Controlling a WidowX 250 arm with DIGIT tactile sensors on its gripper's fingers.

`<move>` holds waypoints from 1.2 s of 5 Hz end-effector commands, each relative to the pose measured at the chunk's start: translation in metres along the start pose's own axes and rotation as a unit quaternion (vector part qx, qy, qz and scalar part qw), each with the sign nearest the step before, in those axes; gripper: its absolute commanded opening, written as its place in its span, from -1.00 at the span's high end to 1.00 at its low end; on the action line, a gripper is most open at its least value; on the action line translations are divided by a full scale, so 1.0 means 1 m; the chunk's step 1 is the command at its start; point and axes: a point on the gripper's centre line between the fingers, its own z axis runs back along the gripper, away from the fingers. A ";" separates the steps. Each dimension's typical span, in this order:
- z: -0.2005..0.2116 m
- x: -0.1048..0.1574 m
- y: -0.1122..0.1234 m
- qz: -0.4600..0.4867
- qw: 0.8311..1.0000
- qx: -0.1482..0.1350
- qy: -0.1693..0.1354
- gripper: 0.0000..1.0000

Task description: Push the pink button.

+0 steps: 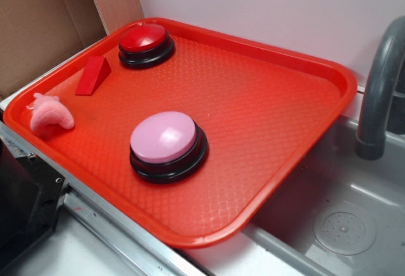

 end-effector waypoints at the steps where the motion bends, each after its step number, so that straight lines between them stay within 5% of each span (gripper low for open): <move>1: 0.000 0.000 0.000 0.000 1.000 0.000 0.000 -1.00; 2: -0.055 0.028 -0.032 -0.091 0.995 0.022 0.013 -1.00; 3: -0.104 0.046 -0.059 -0.154 0.988 0.019 -0.007 -1.00; 5: -0.156 0.054 -0.077 -0.158 0.987 0.014 -0.025 -1.00; 6: -0.185 0.054 -0.086 -0.170 0.985 -0.007 -0.010 -1.00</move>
